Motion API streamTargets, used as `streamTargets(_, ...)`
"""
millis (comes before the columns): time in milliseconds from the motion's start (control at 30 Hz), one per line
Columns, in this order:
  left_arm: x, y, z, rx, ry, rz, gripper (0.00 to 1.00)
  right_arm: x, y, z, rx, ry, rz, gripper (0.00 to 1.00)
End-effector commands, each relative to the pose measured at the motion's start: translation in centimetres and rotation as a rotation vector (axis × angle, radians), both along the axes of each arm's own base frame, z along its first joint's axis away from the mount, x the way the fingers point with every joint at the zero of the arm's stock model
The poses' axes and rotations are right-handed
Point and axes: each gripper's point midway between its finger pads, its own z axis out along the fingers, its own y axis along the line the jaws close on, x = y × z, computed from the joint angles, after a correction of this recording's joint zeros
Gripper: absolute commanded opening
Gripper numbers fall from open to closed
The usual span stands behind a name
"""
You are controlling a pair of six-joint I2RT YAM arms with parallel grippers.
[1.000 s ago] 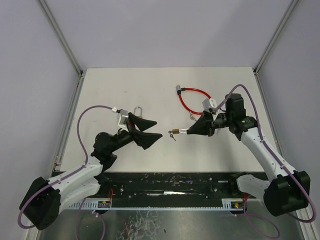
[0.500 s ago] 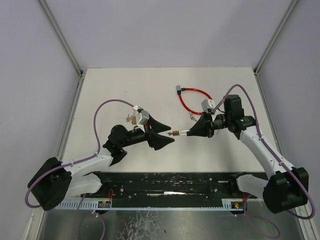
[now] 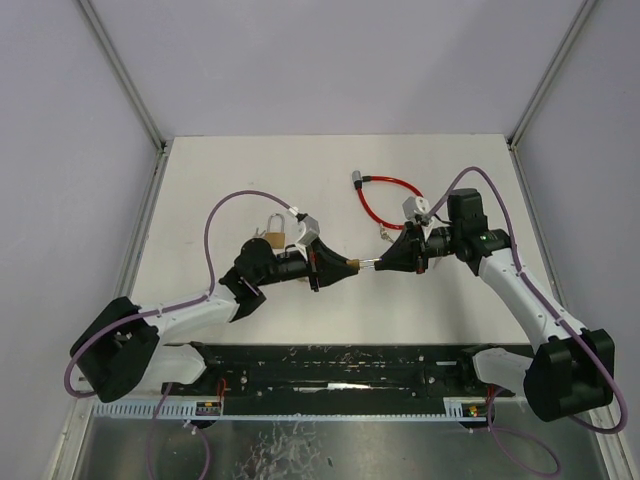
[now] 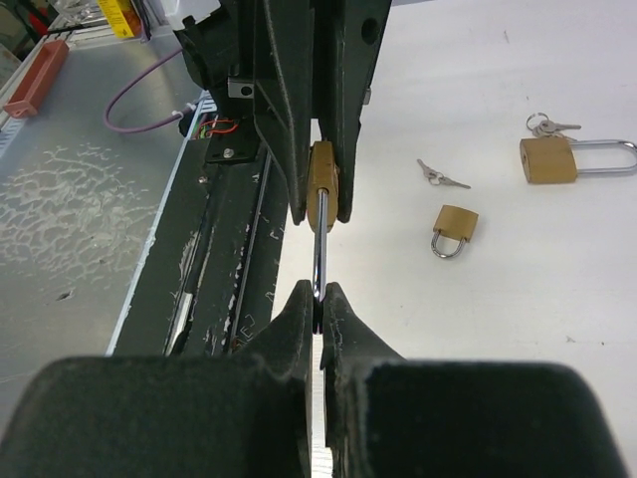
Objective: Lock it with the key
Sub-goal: Lock the lock.
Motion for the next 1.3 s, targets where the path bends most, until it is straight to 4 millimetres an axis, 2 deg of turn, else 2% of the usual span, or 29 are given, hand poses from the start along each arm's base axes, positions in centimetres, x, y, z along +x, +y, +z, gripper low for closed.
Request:
streamTargets(0,-0.3,-0.6,0.7,0.003,-0.045,-0.043,0.0,-0.6,0.4,2.2,0.055,-0.029,0.062,0.0)
streamTargets(133,-0.5,-0.8,0.6,0.003,-0.056,-0.065,0.0,-1.0,0.8,1.9,0.053,-0.016,0.084,0.0)
streamTargets(500,0.3,-1.9,0.9,-0.001,-0.093,-0.045,0.0,-3.3,3.5,0.3,0.021,0.026,0.2,0.0)
streamTargets(667,0.7,-2.0,0.6,0.009,-0.068,-0.024,0.01,-2.2,3.6,0.0,-0.018,0.005,0.156,0.0)
streamTargets(700,0.9,-1.7,0.5,0.017,-0.068,-0.005,0.03,-1.8,3.2,0.0,-0.028,-0.01,0.139,0.0)
streamTargets(800,1.4,-0.7,-0.1,0.042,-0.049,0.06,0.25,-0.7,2.0,0.3,-0.033,-0.011,0.088,0.0)
streamTargets(967,1.6,1.7,-1.2,0.047,-0.015,0.165,0.52,0.2,0.9,0.4,-0.042,-0.024,0.045,0.0)
streamTargets(1100,2.4,4.2,-2.0,0.07,0.038,0.307,0.65,0.4,0.6,0.3,-0.049,-0.025,0.037,0.0)
streamTargets(1167,2.1,5.1,-1.9,0.058,0.031,0.333,0.72,0.6,0.5,0.3,-0.053,-0.022,0.033,0.0)
streamTargets(1267,1.4,5.8,-1.3,0.029,0.014,0.332,0.74,0.6,0.5,0.0,-0.06,-0.014,0.036,0.0)
